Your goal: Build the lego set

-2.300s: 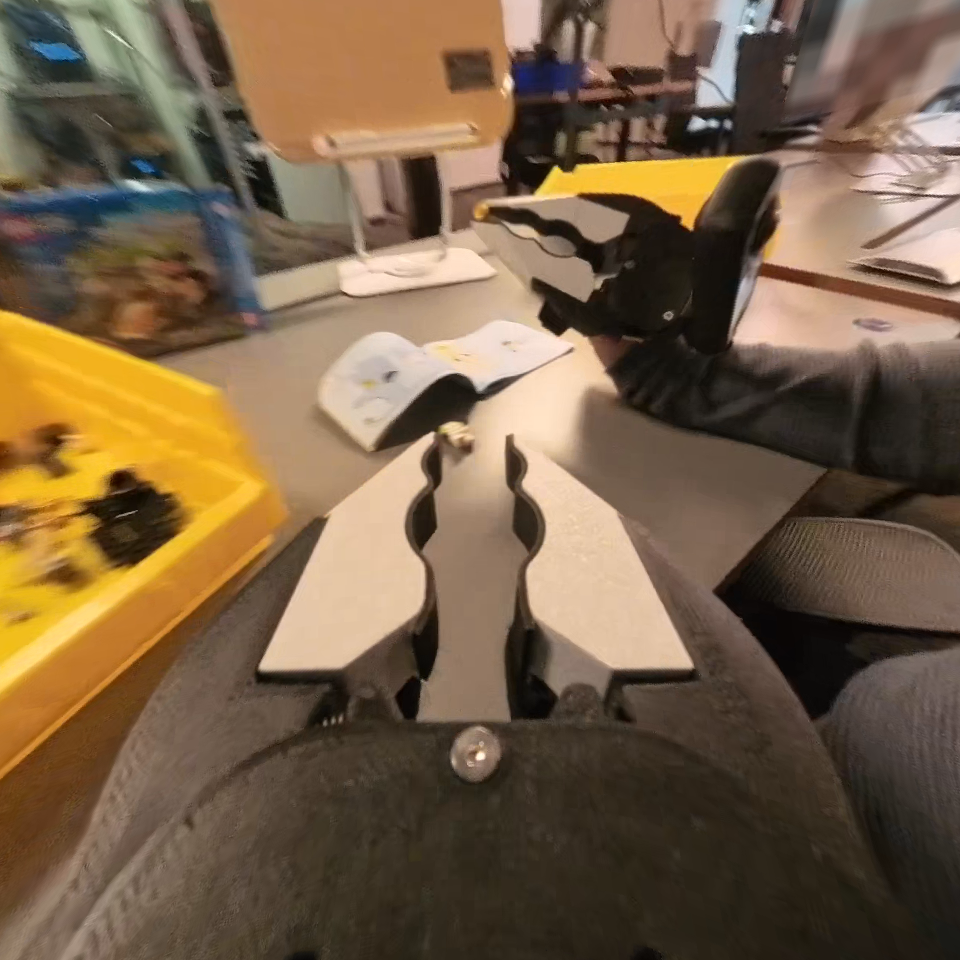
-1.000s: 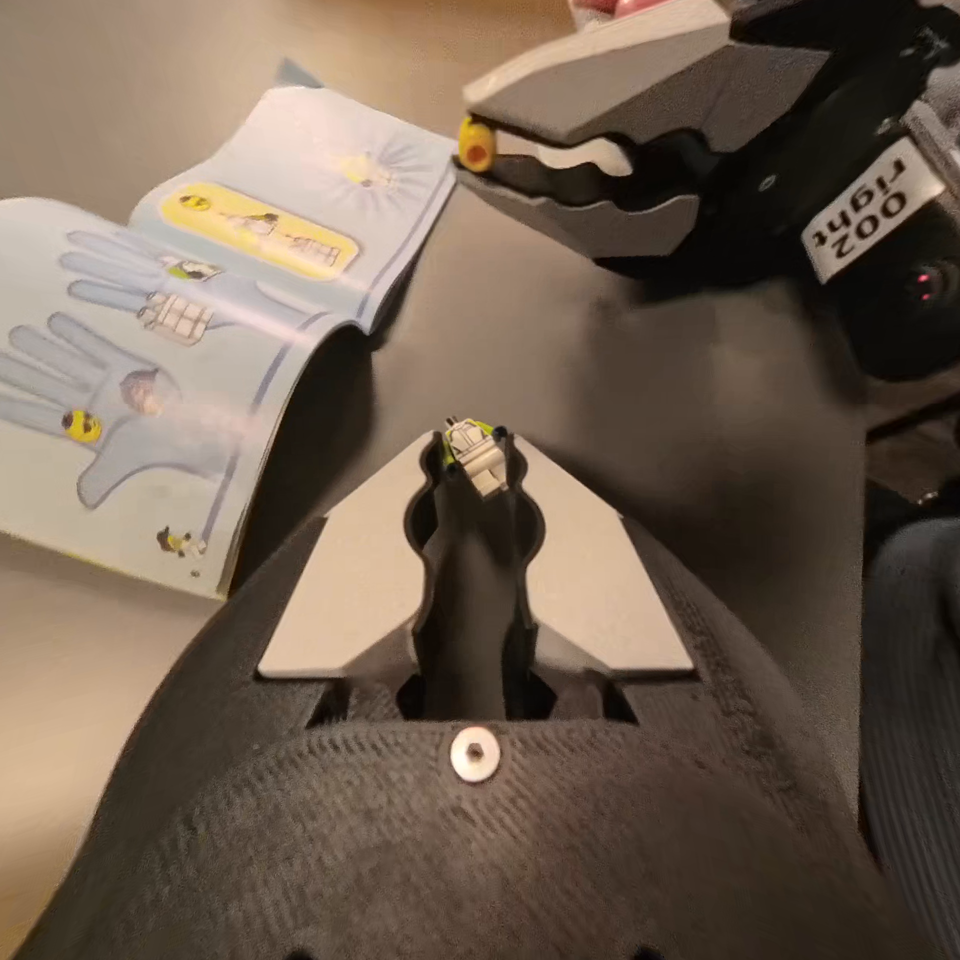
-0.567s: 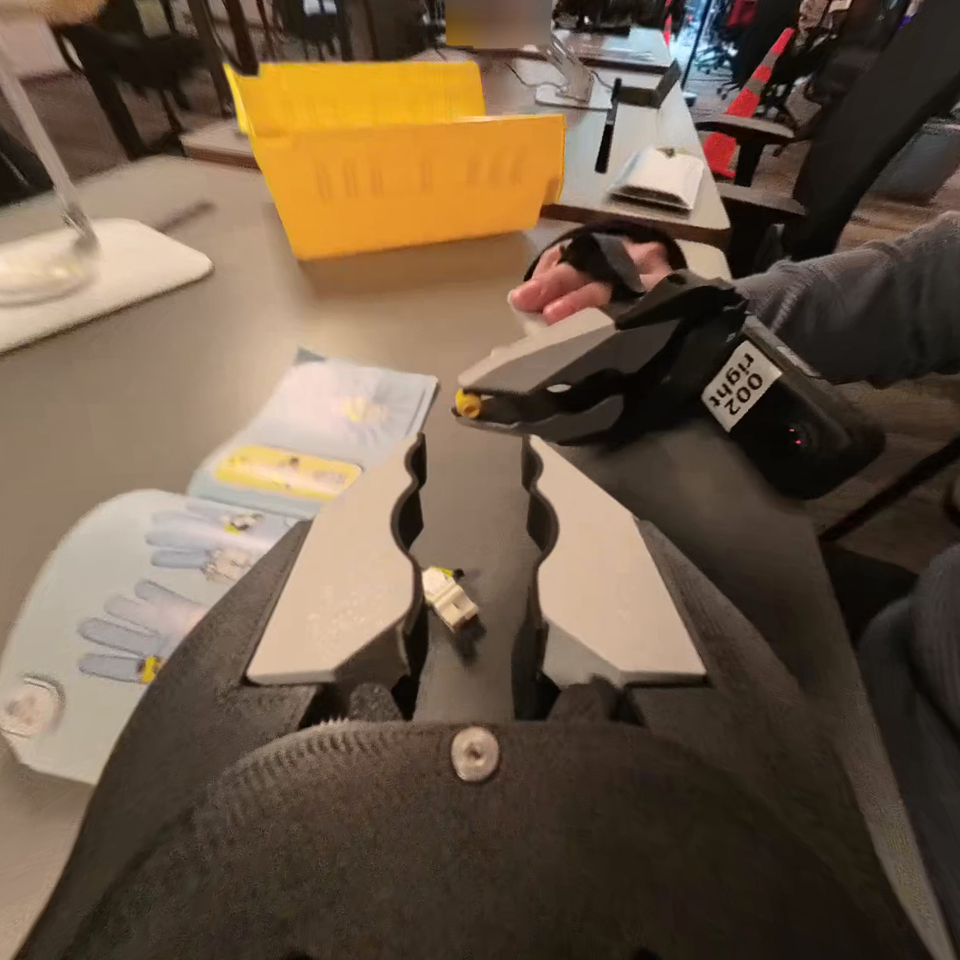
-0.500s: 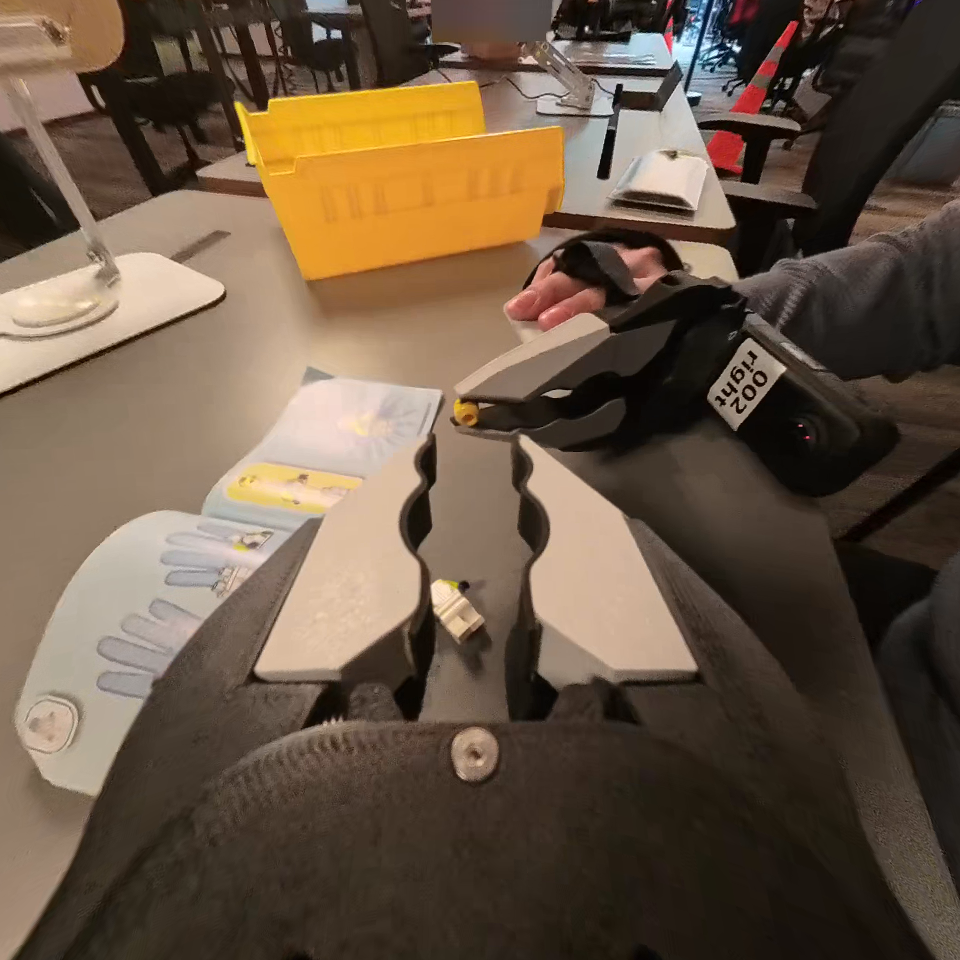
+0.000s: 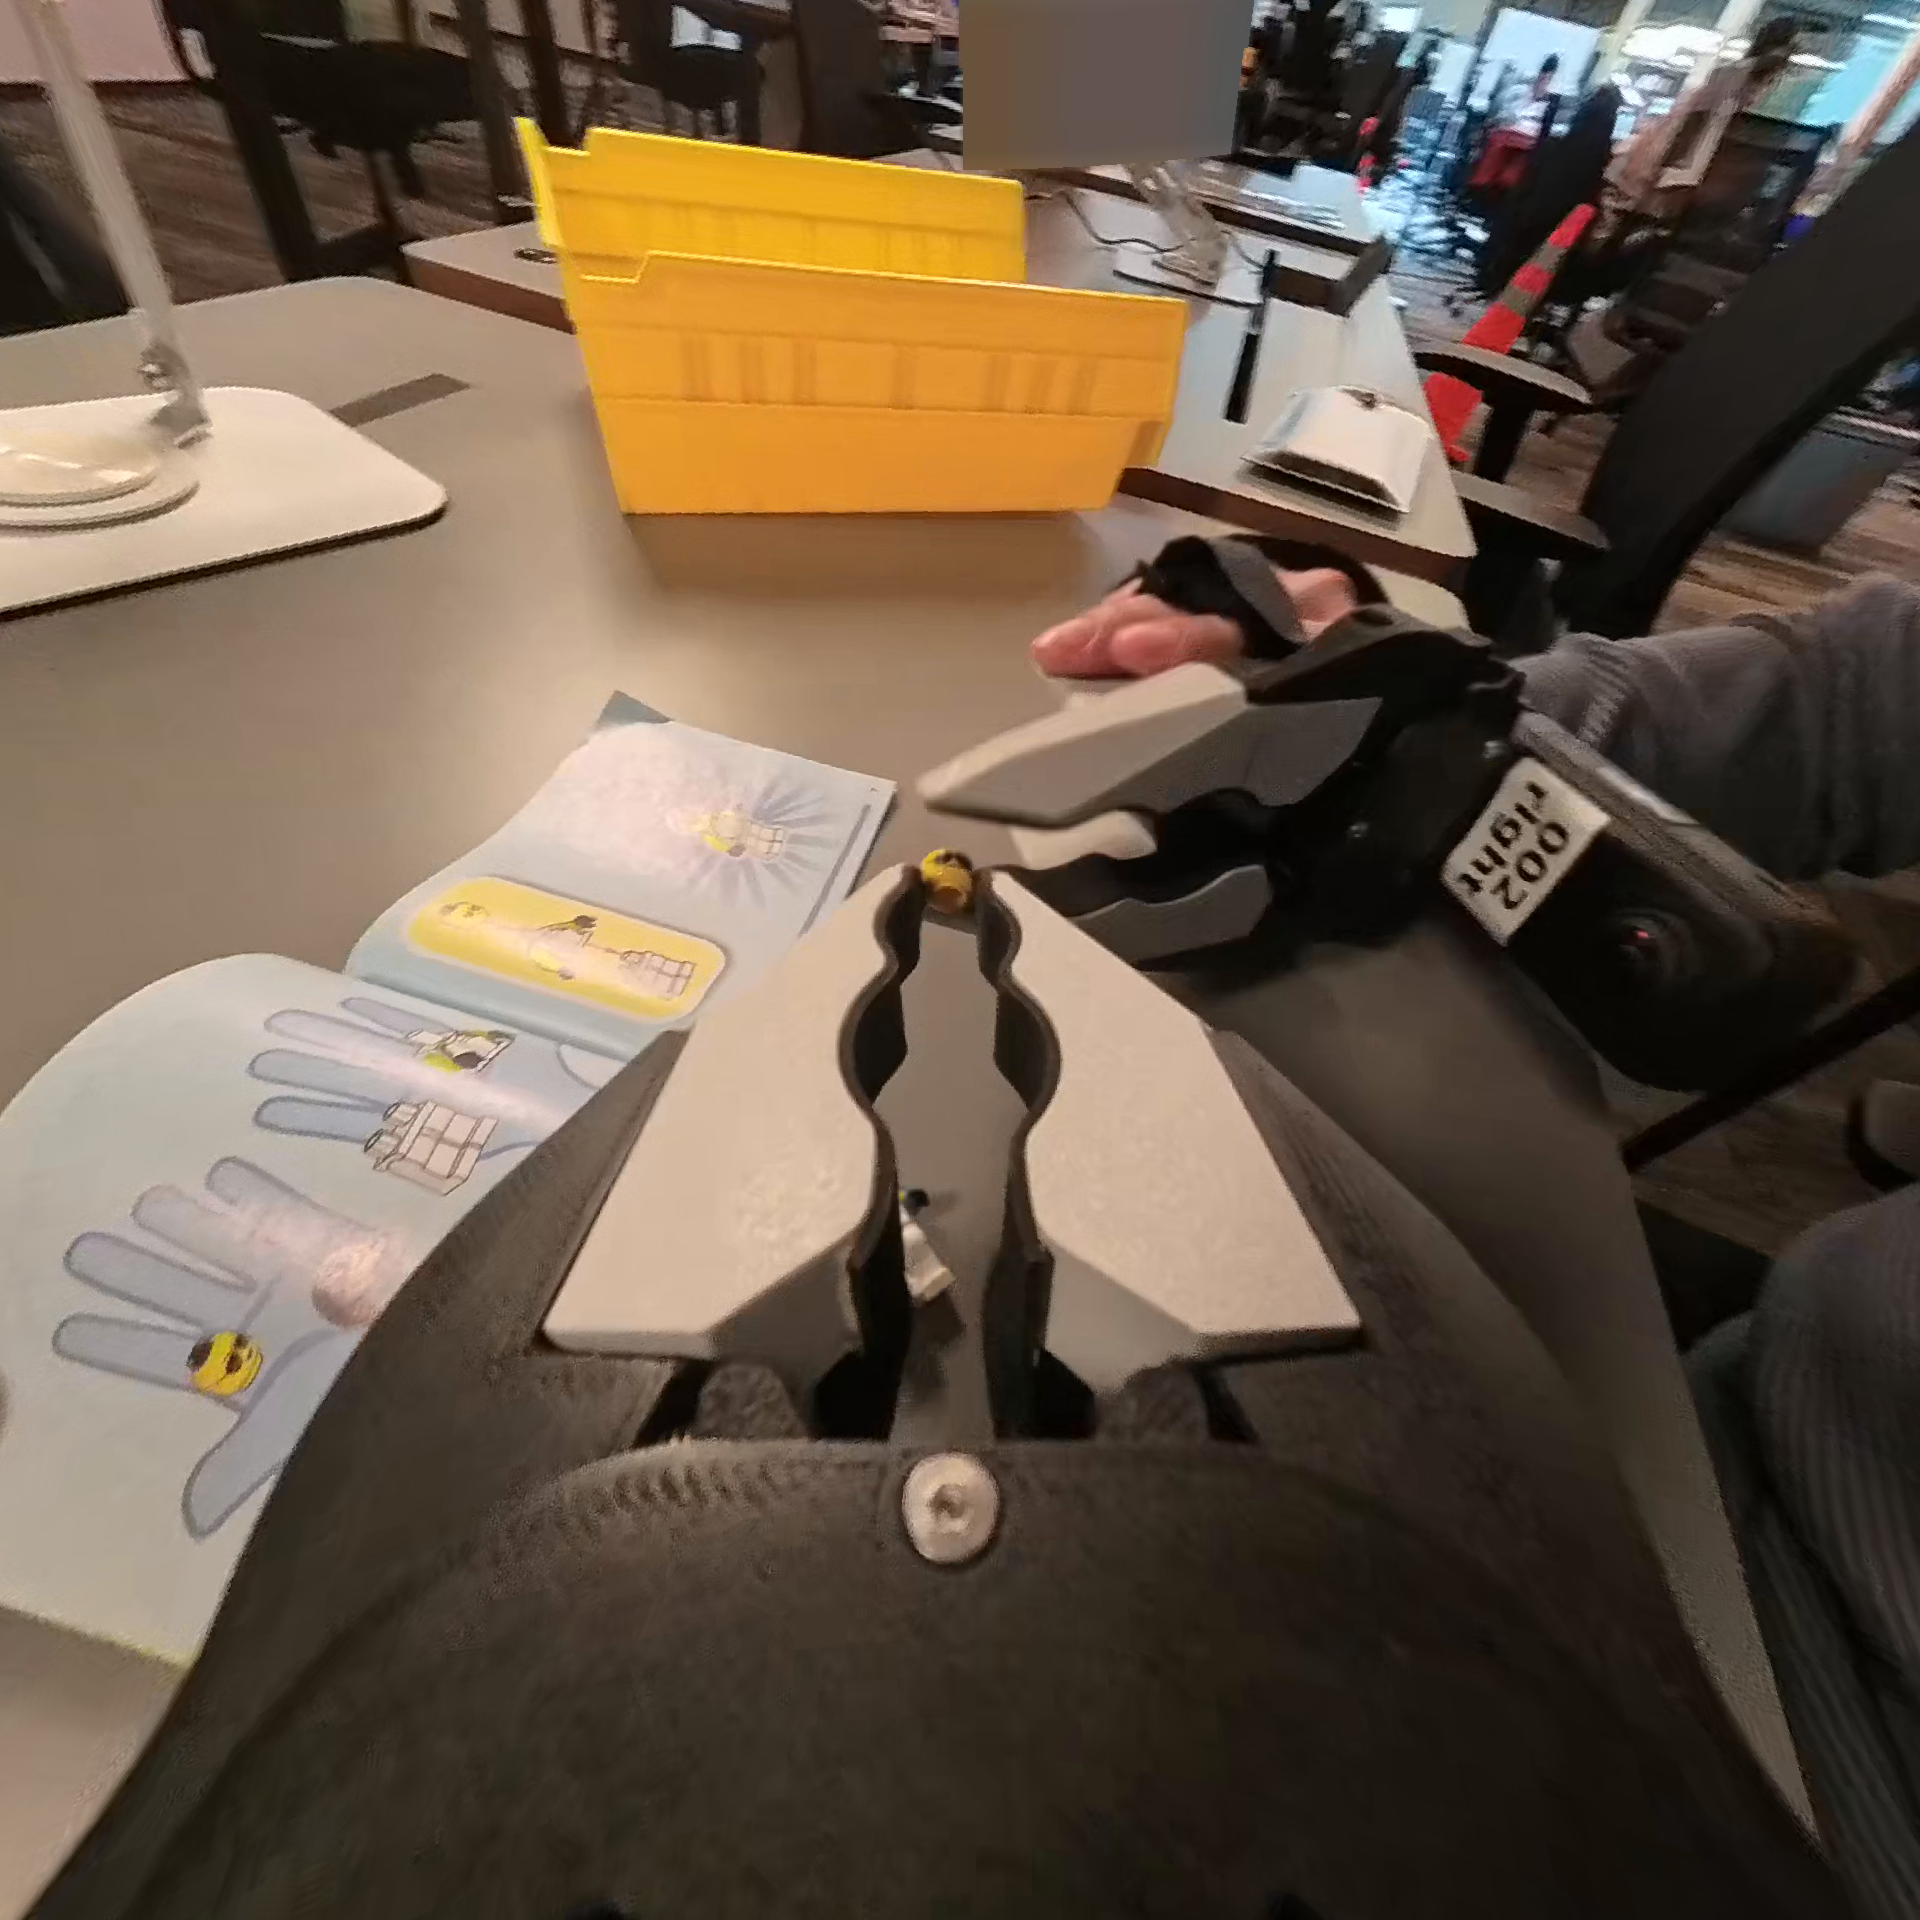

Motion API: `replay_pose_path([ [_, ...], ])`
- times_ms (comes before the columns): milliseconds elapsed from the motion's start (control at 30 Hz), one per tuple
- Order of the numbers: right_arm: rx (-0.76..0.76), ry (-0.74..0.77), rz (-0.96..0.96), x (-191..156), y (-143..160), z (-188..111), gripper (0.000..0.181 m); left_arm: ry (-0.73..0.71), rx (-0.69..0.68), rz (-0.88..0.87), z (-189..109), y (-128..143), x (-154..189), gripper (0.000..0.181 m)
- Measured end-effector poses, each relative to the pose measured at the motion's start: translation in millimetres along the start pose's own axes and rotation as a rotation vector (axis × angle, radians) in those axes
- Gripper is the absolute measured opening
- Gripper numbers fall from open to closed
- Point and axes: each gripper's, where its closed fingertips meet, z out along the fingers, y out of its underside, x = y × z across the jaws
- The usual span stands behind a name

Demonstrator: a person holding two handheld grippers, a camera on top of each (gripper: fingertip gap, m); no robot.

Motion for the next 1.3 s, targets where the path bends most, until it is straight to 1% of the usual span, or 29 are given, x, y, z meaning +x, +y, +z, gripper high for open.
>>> replay_pose_path([
  [67, -0.051, -0.017, 0.039, -1.5, 8.2, 3.9, 0.023, -0.042, 0.016, -0.043, -0.2, -0.9, -6.0, 0.008],
  [133, -0.06, -0.007, 0.038, -0.1, 8.3, 4.4, 0.023, -0.071, 0.038, -0.095, -0.3, -1.8, -11.0, 0.008],
  [200, -0.06, -0.015, 0.026, -2.5, 6.2, 4.2, 0.022, -0.06, 0.058, -0.131, 0.9, -2.7, -9.8, 0.008],
  [300, -0.058, -0.019, 0.01, -4.7, 3.7, 4.8, 0.018, -0.046, 0.031, -0.134, 6.6, 3.3, -5.8, 0.008],
  [367, -0.064, -0.035, 0.006, -8.1, 4.5, 5.6, 0.011, -0.04, 0.03, -0.14, 8.8, 4.1, -3.8, 0.008],
  [567, -0.067, -0.078, 0.049, -12.5, 4.0, 6.5, 0.008, -0.042, 0.014, -0.177, 8.4, 6.8, -5.0, 0.008],
  [633, -0.045, -0.107, 0.021, -19.8, -2.7, 7.2, 0.008, -0.06, -0.065, -0.17, 3.0, 15.3, -4.0, 0.008],
  [667, -0.049, -0.114, -0.015, -23.6, -4.3, 8.2, 0.008, -0.107, -0.102, -0.168, -0.4, 20.5, -6.0, 0.012],
  [700, -0.061, -0.092, -0.05, -22.5, -3.2, 9.3, 0.008, -0.202, -0.15, -0.168, -4.8, 29.3, -13.2, 0.041],
  [733, -0.063, -0.09, -0.062, -22.8, -2.3, 9.8, 0.008, -0.278, -0.213, -0.153, -9.6, 41.1, -18.2, 0.058],
  [767, -0.064, -0.095, -0.052, -23.3, -1.2, 10.0, 0.008, -0.329, -0.257, -0.148, -13.7, 51.4, -20.5, 0.069],
  [800, -0.068, -0.091, -0.041, -21.9, -0.2, 10.2, 0.008, -0.353, -0.286, -0.157, -16.0, 60.0, -20.4, 0.073],
  [867, -0.067, -0.092, -0.04, -21.9, -0.3, 10.2, 0.008, -0.368, -0.348, -0.176, -17.2, 75.6, -20.4, 0.068],
  [1033, -0.059, -0.108, -0.089, -27.9, -3.6, 9.9, 0.008, -0.381, -0.367, -0.159, -18.2, 78.3, -23.4, 0.046],
  [1133, -0.047, -0.142, -0.087, -34.3, -5.6, 9.8, 0.008, -0.424, -0.42, -0.08, -19.9, 81.1, -28.0, 0.033],
  [1200, -0.032, -0.181, -0.076, -40.8, -7.6, 9.2, 0.008, -0.385, -0.428, -0.073, -16.4, 81.0, -21.9, 0.023],
  [1300, -0.023, -0.204, -0.044, -43.1, -7.8, 8.8, 0.008, -0.352, -0.411, -0.033, -15.2, 80.0, -20.8, 0.022],
])
